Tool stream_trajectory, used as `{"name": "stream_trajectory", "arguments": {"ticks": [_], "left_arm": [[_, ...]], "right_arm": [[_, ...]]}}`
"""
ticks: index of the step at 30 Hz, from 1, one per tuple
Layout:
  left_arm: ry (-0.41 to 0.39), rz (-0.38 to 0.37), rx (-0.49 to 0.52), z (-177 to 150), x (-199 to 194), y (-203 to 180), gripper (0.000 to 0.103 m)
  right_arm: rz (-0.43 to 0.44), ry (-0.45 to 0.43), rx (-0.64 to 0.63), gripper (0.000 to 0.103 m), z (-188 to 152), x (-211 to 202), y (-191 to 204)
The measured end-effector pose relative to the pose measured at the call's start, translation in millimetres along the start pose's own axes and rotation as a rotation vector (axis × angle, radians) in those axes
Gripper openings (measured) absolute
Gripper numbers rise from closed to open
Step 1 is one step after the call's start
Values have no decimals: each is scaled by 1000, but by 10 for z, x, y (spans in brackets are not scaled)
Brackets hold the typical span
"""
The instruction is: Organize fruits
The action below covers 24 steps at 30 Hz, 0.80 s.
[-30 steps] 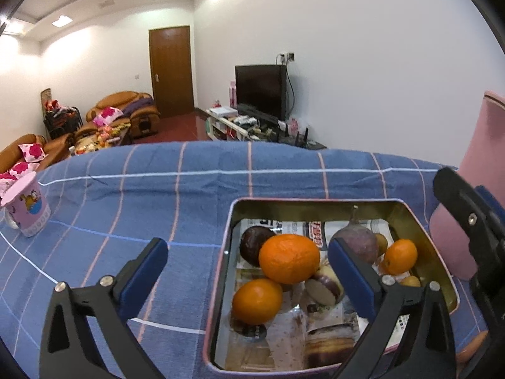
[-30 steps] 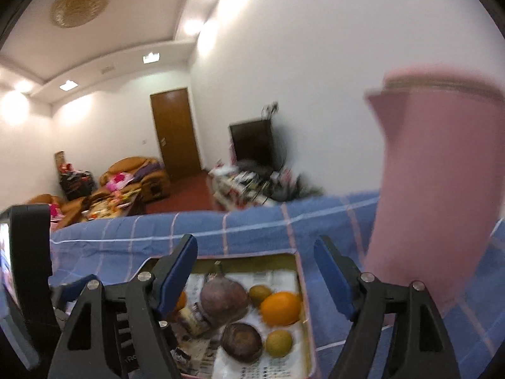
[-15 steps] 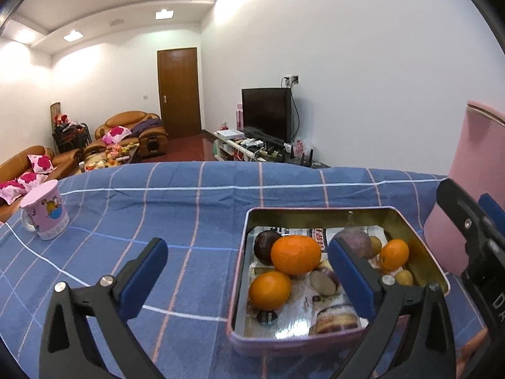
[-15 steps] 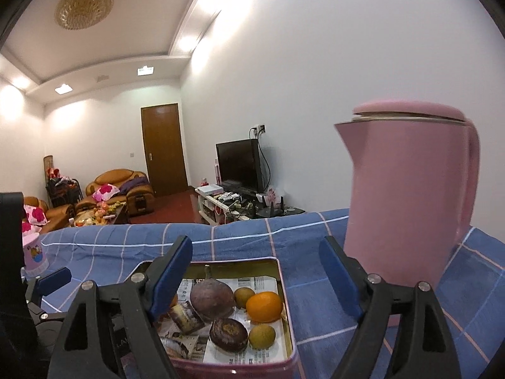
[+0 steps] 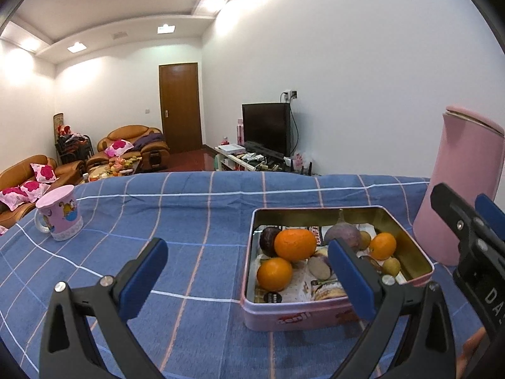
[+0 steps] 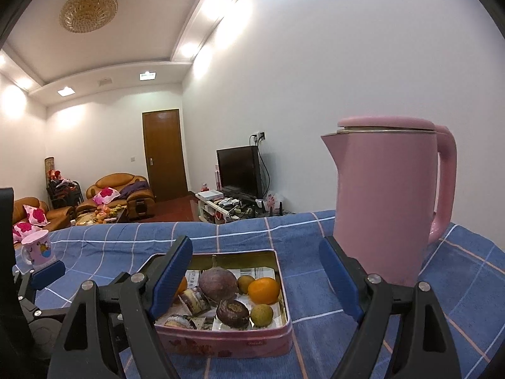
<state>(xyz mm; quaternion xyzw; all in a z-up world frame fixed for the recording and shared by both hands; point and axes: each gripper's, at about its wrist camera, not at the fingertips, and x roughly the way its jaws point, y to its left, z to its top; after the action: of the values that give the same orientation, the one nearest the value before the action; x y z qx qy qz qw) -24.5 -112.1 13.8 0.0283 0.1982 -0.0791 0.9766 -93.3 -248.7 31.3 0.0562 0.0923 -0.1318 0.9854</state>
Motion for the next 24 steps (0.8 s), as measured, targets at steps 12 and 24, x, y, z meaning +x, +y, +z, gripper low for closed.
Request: {"name": "stream_trajectory", "arguments": {"ticks": [12, 24], "left_arm": [[2, 3, 1, -21, -12, -19, 103], [4, 7, -2, -19, 12, -17, 103]], "right_arm": [[-6, 4, 3, 84, -2, 0, -23], [-6, 5, 0, 84, 6, -24, -37]]}}
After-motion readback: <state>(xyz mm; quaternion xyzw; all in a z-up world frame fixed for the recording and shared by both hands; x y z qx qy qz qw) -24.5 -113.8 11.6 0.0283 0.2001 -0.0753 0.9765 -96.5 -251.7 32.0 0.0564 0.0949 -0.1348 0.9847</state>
